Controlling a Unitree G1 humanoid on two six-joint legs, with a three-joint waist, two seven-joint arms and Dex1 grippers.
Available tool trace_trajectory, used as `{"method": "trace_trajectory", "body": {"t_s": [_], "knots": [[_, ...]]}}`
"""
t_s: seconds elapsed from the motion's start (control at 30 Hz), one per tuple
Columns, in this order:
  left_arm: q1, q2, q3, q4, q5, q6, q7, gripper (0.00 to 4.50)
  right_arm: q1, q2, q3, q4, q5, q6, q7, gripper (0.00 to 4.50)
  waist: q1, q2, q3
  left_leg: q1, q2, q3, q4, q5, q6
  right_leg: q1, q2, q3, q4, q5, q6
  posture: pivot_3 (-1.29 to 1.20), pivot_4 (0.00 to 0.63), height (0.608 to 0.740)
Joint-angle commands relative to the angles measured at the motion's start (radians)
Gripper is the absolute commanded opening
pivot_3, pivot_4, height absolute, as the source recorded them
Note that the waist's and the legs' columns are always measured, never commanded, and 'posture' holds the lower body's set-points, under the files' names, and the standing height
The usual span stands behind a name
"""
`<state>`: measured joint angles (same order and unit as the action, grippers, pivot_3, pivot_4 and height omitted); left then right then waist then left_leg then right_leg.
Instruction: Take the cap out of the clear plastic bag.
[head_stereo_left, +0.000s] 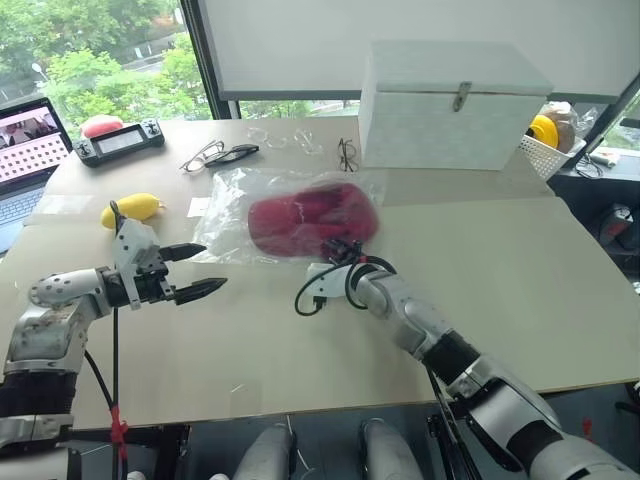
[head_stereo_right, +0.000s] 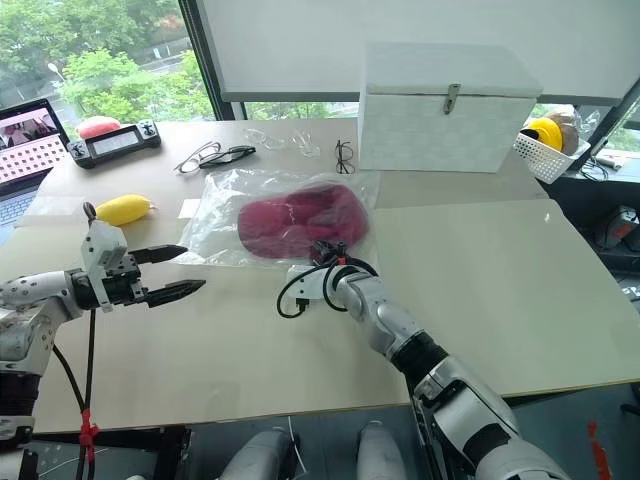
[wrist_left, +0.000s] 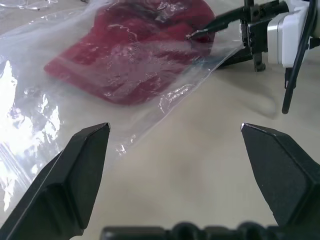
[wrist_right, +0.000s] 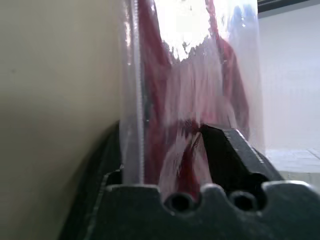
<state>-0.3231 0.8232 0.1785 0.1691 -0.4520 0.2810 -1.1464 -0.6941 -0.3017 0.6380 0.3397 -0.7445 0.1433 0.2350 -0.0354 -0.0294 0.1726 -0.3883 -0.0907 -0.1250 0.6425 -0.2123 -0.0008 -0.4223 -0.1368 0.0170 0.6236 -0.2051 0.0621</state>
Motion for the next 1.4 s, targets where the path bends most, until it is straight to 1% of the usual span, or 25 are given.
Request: {"method": "trace_trajectory", "body": {"t_s": [0.03,0.1,0.37,0.47,0.53,0.57,0.67,0.73,0.83,0.93,1.0,1.03,1.13,1.27,1.33,1.4], "knots": [[-0.02,0.001,0.007,-0.017,0.002,-0.004,0.002,4.5,0.02,-0.01,-0.028,0.008,-0.009,0.02,0.015,0.67,-0.001,0.0,0.0,0.0,0.0,0.0,0.0,0.0,0.0,0.0,0.0,0.0,0.0,0.0,0.0,0.0,0.15,0.74],[-0.022,-0.001,0.005,-0.016,0.004,-0.004,0.001,4.5,0.027,-0.008,-0.033,0.002,-0.011,0.02,0.022,0.01,-0.002,-0.001,-0.001,0.0,0.0,0.0,0.0,0.0,0.0,0.0,0.0,0.0,0.0,0.0,0.0,0.0,0.15,0.74],[-0.039,-0.013,-0.007,-0.007,0.017,-0.003,0.006,4.5,0.054,-0.003,-0.054,-0.021,-0.008,0.037,0.043,0.01,-0.001,-0.001,-0.001,0.001,0.0,0.0,0.0,0.0,-0.001,0.001,0.001,0.0,0.0,0.0,0.0,0.0,0.15,0.74],[-0.052,-0.023,-0.01,0.001,0.024,-0.001,0.01,4.5,0.07,-0.025,-0.076,-0.048,-0.007,0.028,0.043,0.01,0.001,-0.001,-0.001,0.001,0.0,0.0,0.0,-0.001,-0.001,0.001,0.001,0.0,0.0,0.0,0.0,0.0,0.15,0.74],[-0.058,-0.03,-0.011,0.004,0.027,0.001,0.012,4.5,0.08,-0.068,-0.075,-0.078,-0.003,-0.042,0.047,0.01,0.001,-0.001,-0.001,0.001,0.0,0.0,0.0,-0.001,-0.001,0.001,0.001,0.0,0.0,0.0,0.0,0.0,0.15,0.74],[-0.06,-0.032,-0.012,0.006,0.028,0.001,0.013,4.5,0.089,-0.102,-0.073,-0.101,0.007,-0.109,0.048,0.01,0.002,-0.001,-0.001,0.0,0.0,0.0,0.0,-0.001,-0.001,0.001,0.001,0.0,0.0,0.0,0.0,0.0,0.15,0.74],[-0.068,-0.04,-0.017,0.019,0.032,-0.003,0.019,4.5,0.142,-0.243,-0.063,-0.187,0.098,-0.418,0.08,0.01,0.009,-0.001,-0.001,0.0,0.0,0.0,0.0,-0.001,-0.001,0.0,0.001,0.0,-0.001,0.0,0.0,0.0,0.15,0.74],[-0.075,-0.047,-0.022,0.031,0.036,-0.007,0.02,4.5,0.181,-0.319,-0.077,-0.204,0.17,-0.554,0.116,0.01,0.01,-0.001,-0.001,0.0,0.0,0.0,0.0,-0.002,0.0,0.001,0.001,0.0,-0.003,0.0,0.0,0.0,0.15,0.74],[-0.086,-0.056,-0.03,0.049,0.043,-0.013,0.018,4.5,0.213,-0.418,-0.093,-0.168,0.221,-0.707,0.159,0.01,0.004,-0.001,-0.001,-0.001,0.002,0.002,0.0,-0.004,-0.001,0.001,0.003,0.0,-0.006,0.0,0.0,0.0,0.15,0.74],[-0.098,-0.063,-0.036,0.059,0.047,-0.015,0.013,4.5,0.212,-0.502,-0.098,-0.08,0.215,-0.836,0.188,0.01,-0.001,-0.002,-0.001,0.0,0.002,0.004,0.0,-0.004,-0.001,0.002,0.004,0.0,-0.007,0.0,0.0,0.0,0.15,0.74],[-0.108,-0.068,-0.042,0.073,0.052,-0.02,0.009,4.5,0.157,-0.555,-0.088,0.056,0.123,-0.893,0.156,0.01,-0.001,-0.002,-0.001,0.0,0.003,0.006,0.0,-0.004,-0.001,0.003,0.004,0.001,-0.007,0.0,0.0,0.0,0.15,0.74],[-0.114,-0.071,-0.044,0.083,0.055,-0.022,0.006,4.5,0.1,-0.566,-0.078,0.144,0.064,-0.908,0.118,0.01,0.0,-0.002,-0.001,0.001,0.003,0.008,0.0,-0.004,-0.001,0.003,0.004,0.001,-0.007,0.0,0.0,0.0,0.15,0.74],[-0.126,-0.077,-0.05,0.101,0.063,-0.024,0.001,4.5,-0.014,-0.563,-0.048,0.301,-0.032,-0.949,0.036,0.01,0.0,-0.002,-0.001,0.005,0.003,0.013,0.001,-0.004,-0.001,0.008,0.004,0.001,-0.009,0.0,0.001,0.0,0.15,0.74],[-0.155,-0.085,-0.066,0.137,0.074,-0.033,-0.008,4.5,-0.22,-0.49,0.033,0.53,-0.201,-0.924,-0.131,0.01,-0.005,-0.003,-0.001,0.009,0.004,0.015,0.001,-0.003,-0.001,0.012,0.005,0.002,-0.01,-0.001,0.003,0.0,0.15,0.74],[-0.178,-0.092,-0.077,0.154,0.08,-0.036,-0.014,4.5,-0.314,-0.424,0.055,0.649,-0.225,-0.886,-0.161,0.01,-0.01,-0.003,-0.001,0.008,0.004,0.015,0.001,-0.003,-0.001,0.011,0.005,0.003,-0.01,0.001,0.0,0.0,0.15,0.74],[-0.189,-0.095,-0.082,0.163,0.082,-0.039,-0.018,4.5,-0.365,-0.386,0.071,0.723,-0.241,-0.878,-0.196,0.01,-0.016,-0.003,-0.001,0.008,0.004,0.016,0.0,-0.003,-0.001,0.01,0.005,0.005,-0.01,0.003,-0.003,0.0,0.15,0.74]]}}
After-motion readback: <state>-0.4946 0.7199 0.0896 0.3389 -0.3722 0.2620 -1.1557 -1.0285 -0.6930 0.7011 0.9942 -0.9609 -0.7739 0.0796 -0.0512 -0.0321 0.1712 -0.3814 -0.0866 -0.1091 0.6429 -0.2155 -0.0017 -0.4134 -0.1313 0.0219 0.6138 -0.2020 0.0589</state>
